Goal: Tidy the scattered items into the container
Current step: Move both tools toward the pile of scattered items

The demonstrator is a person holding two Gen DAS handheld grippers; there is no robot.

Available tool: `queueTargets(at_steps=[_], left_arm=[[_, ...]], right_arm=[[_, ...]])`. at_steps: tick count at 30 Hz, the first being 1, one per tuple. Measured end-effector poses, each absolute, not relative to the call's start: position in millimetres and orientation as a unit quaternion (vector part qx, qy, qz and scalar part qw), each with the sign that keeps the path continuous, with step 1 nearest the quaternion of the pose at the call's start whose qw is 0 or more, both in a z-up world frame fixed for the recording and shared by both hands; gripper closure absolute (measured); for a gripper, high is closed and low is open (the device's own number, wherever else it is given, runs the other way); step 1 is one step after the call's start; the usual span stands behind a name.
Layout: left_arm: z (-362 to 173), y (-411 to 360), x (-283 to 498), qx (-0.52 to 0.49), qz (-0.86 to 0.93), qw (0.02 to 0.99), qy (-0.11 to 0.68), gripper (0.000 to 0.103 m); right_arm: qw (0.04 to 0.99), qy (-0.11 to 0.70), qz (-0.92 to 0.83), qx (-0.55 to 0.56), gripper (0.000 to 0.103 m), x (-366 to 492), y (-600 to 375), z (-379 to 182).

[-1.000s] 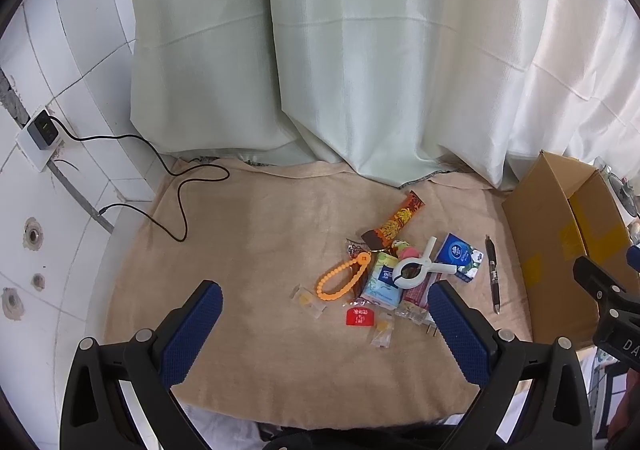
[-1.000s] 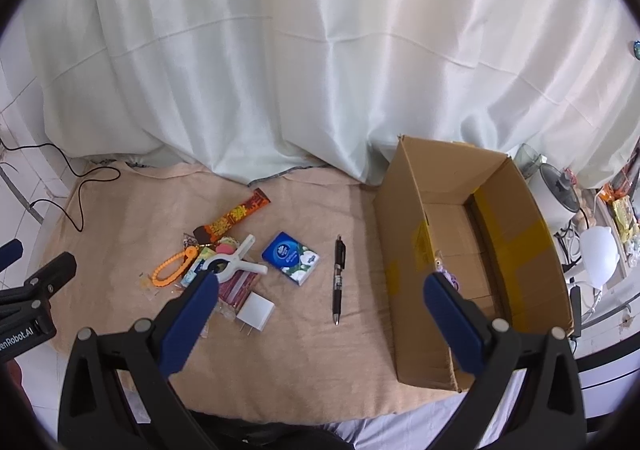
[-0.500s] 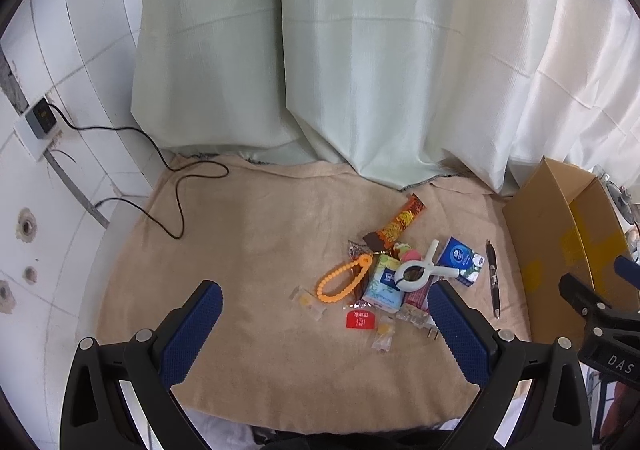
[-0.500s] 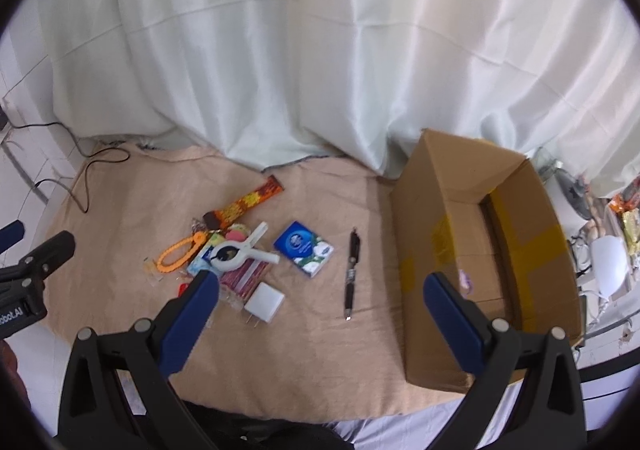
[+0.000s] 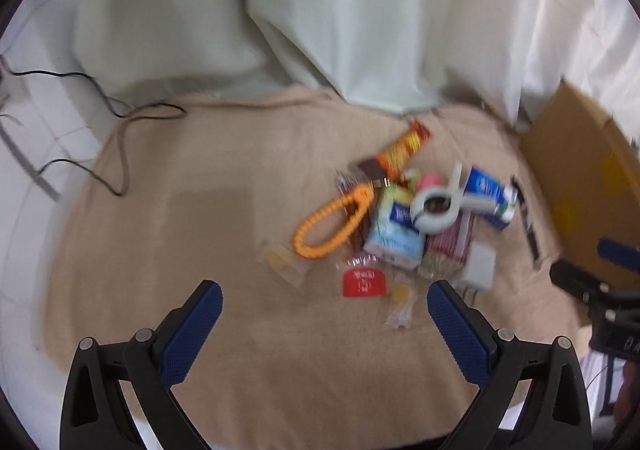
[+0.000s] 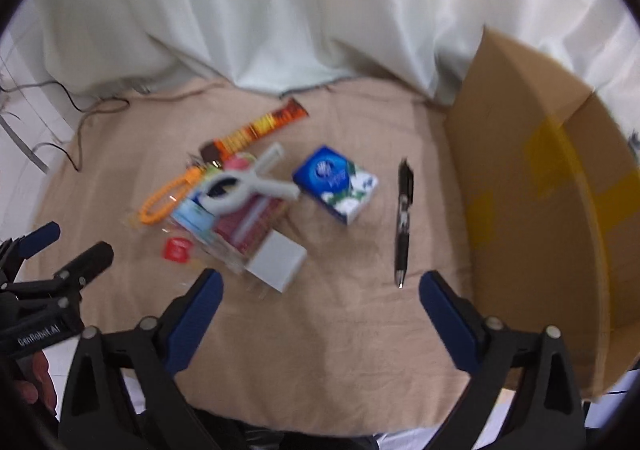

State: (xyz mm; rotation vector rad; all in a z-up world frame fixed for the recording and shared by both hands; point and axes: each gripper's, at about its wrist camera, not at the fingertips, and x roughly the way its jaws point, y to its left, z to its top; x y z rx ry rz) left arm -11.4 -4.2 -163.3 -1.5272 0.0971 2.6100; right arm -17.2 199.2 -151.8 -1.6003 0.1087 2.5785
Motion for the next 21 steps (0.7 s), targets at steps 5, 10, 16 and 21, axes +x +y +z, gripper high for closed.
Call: queueTargets(at_steps=[5, 10, 16, 21], left_arm=[[-203, 15, -14, -0.513, 0.855, 0.067, 0.047, 0.008], [-213, 24, -8, -0.501, 0.860, 0.096, 0.025, 0.032], [-224, 33, -10, -0.513, 0.849, 0.122, 0.023, 0.046], [-237, 33, -12, -0.529, 0.839, 0.126, 0.009, 0.046]], right_arm=[[0.044, 0.048, 0.841, -0.537, 0.008, -19, 205, -174], [0.037, 0.042, 0.841, -0.538, 0.019, -20, 206, -180], [0.000, 0.065, 0.841, -0.537, 0.033, -27, 205, -190], [-0.019, 0.069, 0.836, -0.543, 0.042, -36, 200, -208]])
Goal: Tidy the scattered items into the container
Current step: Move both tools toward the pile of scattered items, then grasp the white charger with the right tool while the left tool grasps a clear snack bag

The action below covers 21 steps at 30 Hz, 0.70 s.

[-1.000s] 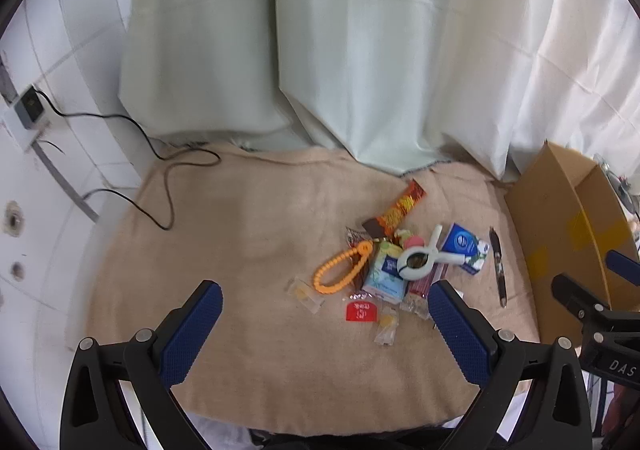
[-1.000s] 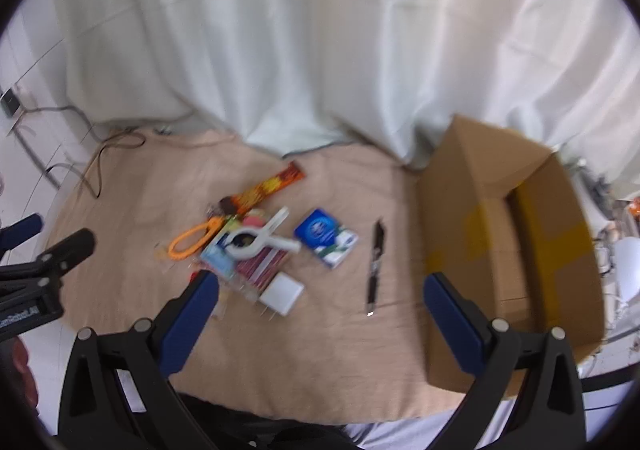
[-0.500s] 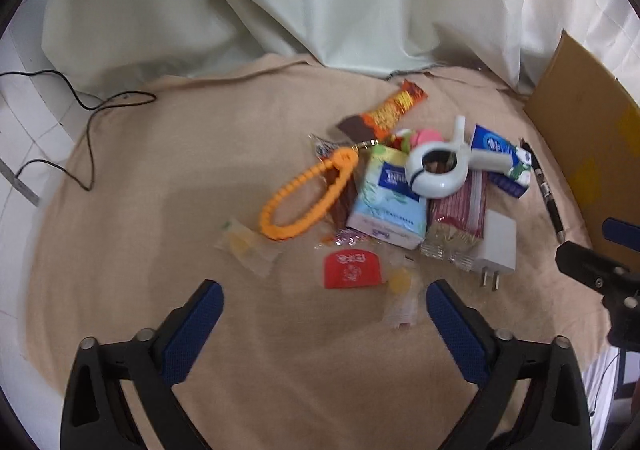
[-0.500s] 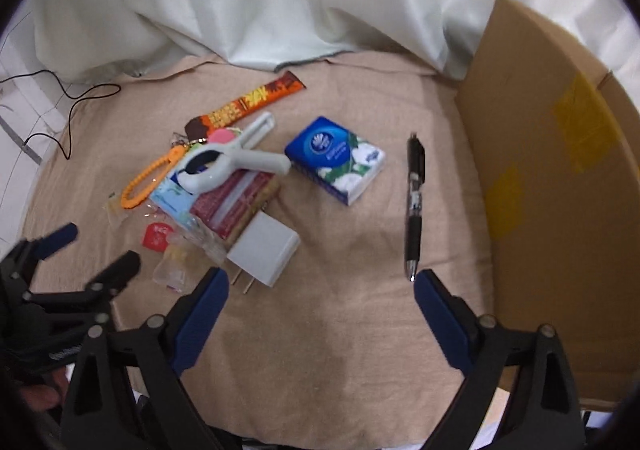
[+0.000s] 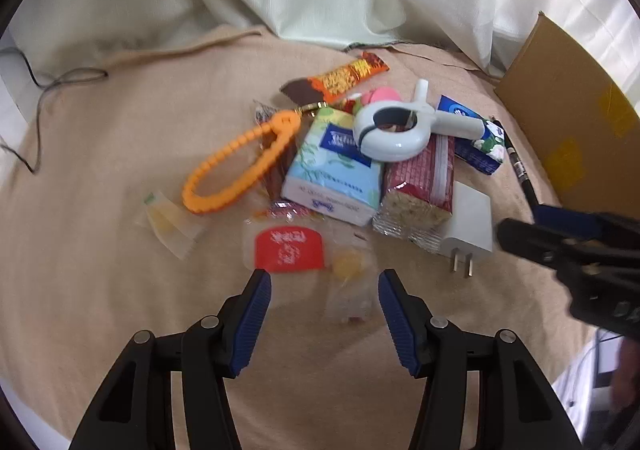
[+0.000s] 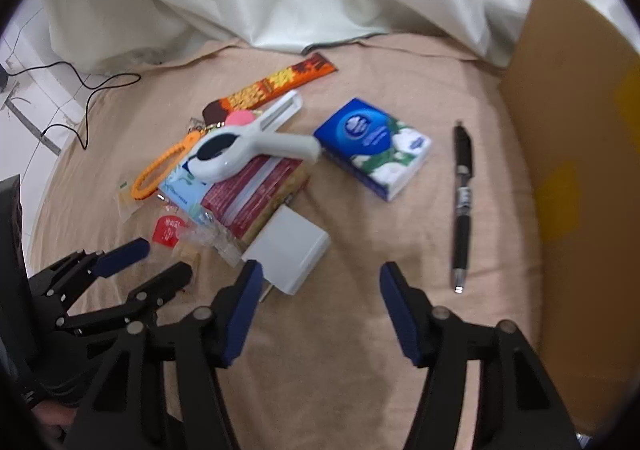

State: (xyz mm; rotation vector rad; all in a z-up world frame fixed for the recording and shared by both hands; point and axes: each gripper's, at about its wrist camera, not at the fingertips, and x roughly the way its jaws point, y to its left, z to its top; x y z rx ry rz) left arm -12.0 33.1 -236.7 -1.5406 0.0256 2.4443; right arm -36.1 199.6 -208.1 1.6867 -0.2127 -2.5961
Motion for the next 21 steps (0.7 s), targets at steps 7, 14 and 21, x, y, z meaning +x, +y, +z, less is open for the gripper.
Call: queueTargets(at_steps=[7, 14, 21], left_arm=[[-242, 40, -8, -0.515, 0.846, 0.138, 0.018, 0.052], [-242, 37, -7, -0.504, 0.849, 0.159, 0.014, 0.080], [-229, 20, -1, -0.478, 0.861, 0.172, -0.010, 0.081]], right_arm=[[0.043, -0.096, -0.829, 0.550, 0.052, -44, 193, -217], [0.045, -0.115, -0.814, 0.568, 0.052, -46, 185, -223], [0.033, -0.149, -0.809, 0.568, 0.052, -42, 184, -227]])
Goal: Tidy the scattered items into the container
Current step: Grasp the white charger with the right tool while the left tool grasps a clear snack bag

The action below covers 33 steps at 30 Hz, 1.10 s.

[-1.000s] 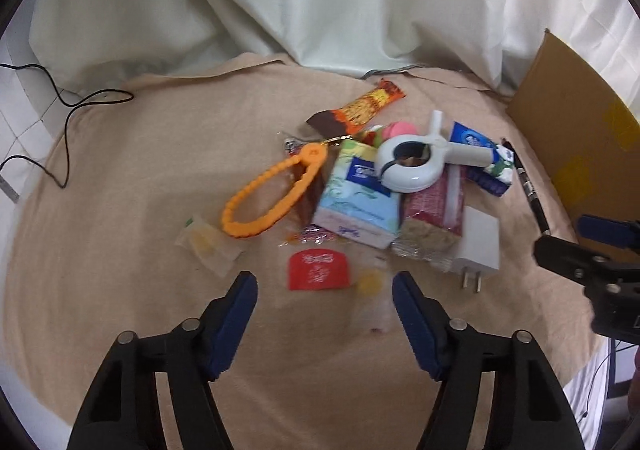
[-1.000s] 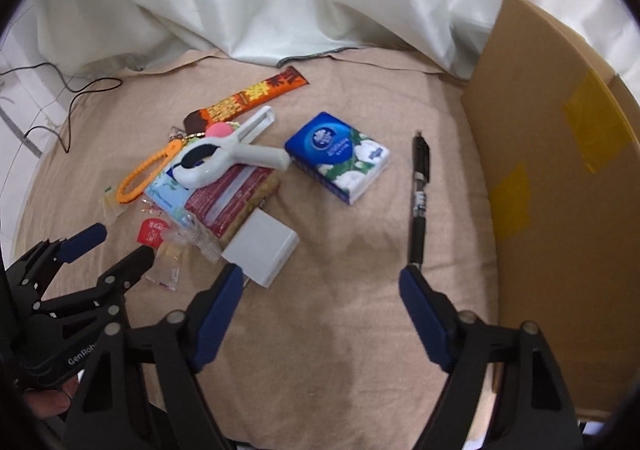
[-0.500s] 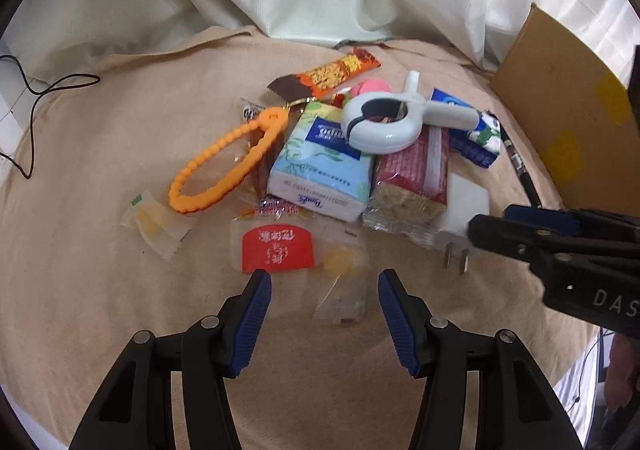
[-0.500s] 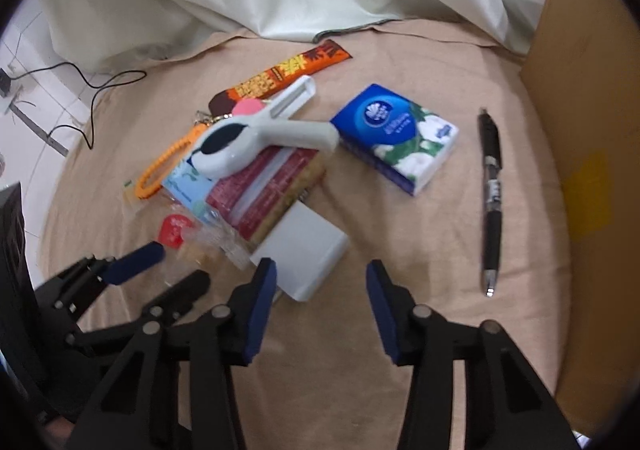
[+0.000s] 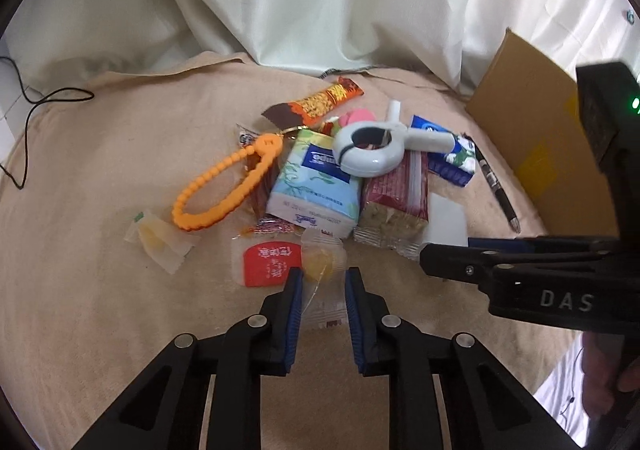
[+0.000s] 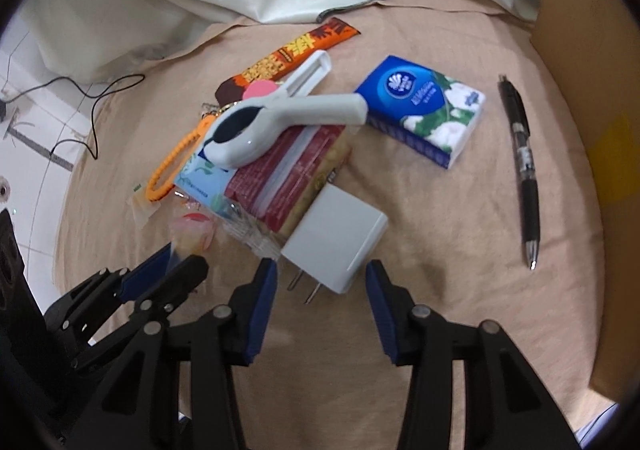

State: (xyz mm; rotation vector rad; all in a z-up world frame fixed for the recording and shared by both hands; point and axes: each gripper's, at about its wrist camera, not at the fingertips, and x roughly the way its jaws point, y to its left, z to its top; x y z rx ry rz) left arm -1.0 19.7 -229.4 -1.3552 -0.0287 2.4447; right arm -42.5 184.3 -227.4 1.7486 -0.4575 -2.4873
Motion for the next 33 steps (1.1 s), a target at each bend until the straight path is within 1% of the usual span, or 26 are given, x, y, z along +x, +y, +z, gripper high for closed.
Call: queueTargets(at_steps=[8, 13, 19, 22, 27, 29, 33], left_arm=[[-226, 5, 4, -0.484, 0.860, 0.158, -0.008, 0.081], [-225, 2, 5, -0.485, 0.860, 0.159, -0.005, 0.081], [-220, 3, 5, -0.481, 0.861, 0.163, -0.006, 0.081], [-219, 4, 5, -0.481, 0.861, 0.164, -0.007, 0.081], [-217, 4, 5, -0.487, 0.858, 0.163, -0.011, 0.081], [-218, 4, 4, -0.493, 0.855, 0.161, -0.011, 0.081], [-219, 3, 0, -0.500, 0.849, 0.170, -0.022, 0.081]], right_arm=[[-0.005, -0.169, -0.804, 0.571, 0.052, -50, 181, -232], [-0.031, -0.125, -0.806, 0.578, 0.052, -48, 180, -227], [-0.052, -0.140, -0.796, 0.587, 0.052, -38, 201, -222], [-0.048, -0.159, -0.792, 0.588, 0.052, -41, 203, -224], [-0.037, -0.120, -0.799, 0.588, 0.052, -50, 190, -225], [-0.035, -0.101, -0.802, 0.587, 0.055, -53, 187, -227], [-0.005, -0.064, -0.809, 0.584, 0.056, -53, 178, -228]])
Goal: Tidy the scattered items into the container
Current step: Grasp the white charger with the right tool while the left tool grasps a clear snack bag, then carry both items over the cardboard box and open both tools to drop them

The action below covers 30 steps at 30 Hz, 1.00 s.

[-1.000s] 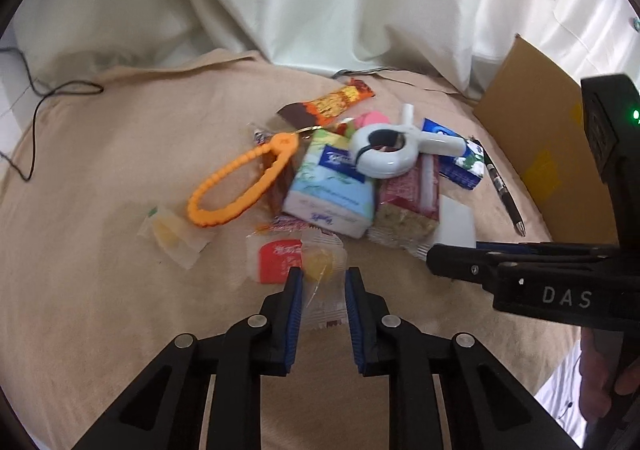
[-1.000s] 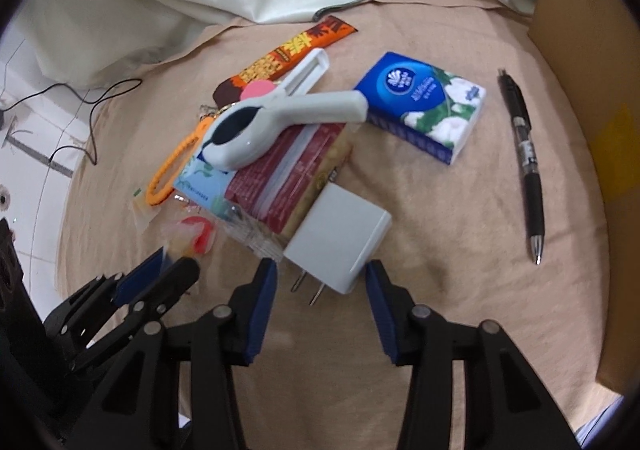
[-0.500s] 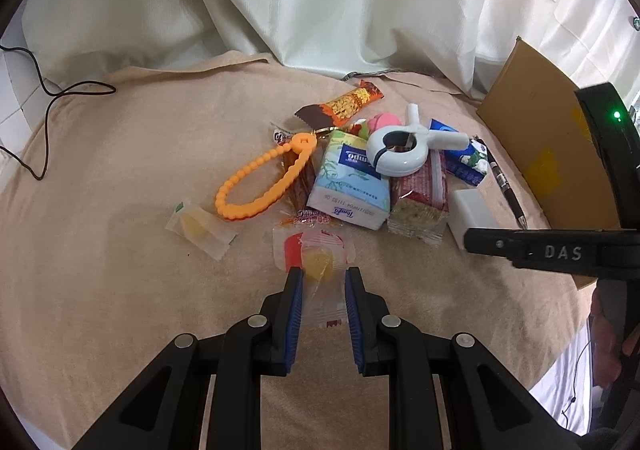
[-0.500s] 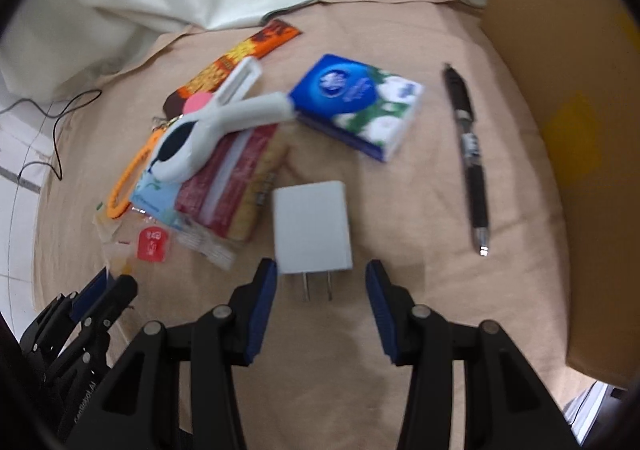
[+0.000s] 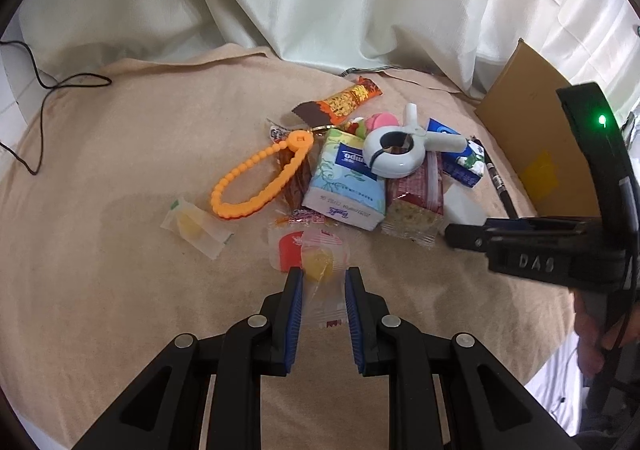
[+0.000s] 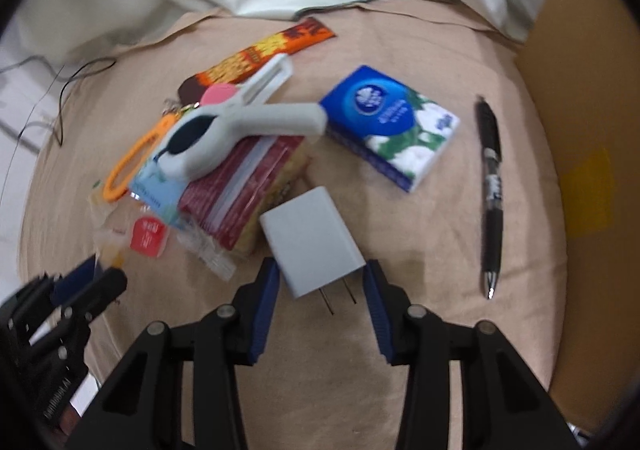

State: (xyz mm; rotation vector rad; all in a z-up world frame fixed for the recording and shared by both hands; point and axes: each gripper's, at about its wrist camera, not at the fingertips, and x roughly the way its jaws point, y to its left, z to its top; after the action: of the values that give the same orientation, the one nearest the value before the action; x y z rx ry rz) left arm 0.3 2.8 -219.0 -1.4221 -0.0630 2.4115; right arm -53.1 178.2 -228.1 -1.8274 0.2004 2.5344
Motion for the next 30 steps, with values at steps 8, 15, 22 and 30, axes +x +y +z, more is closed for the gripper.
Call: queueTargets(at_steps=[8, 15, 22, 30], left_arm=[[-212, 6, -2, -0.506, 0.844, 0.175, -0.014, 0.081], [-153, 27, -12, -0.486, 0.846, 0.217, -0.016, 0.081], [-65, 96, -45, -0.411, 0.868, 0.279, 0.021, 0.081], [-4, 226, -72, -0.362, 0.849, 0.384, 0.030, 0.081]], right_arm=[[-0.007, 0.088, 0.823, -0.560, 0.057, -43, 189, -210], [-0.009, 0.092, 0.859, -0.504, 0.057, -31, 202, -135], [0.049, 0.085, 0.892, -0.442, 0.057, -17, 261, -56], [0.164, 0.115, 0.892, -0.406, 0.057, 18, 377, -13]])
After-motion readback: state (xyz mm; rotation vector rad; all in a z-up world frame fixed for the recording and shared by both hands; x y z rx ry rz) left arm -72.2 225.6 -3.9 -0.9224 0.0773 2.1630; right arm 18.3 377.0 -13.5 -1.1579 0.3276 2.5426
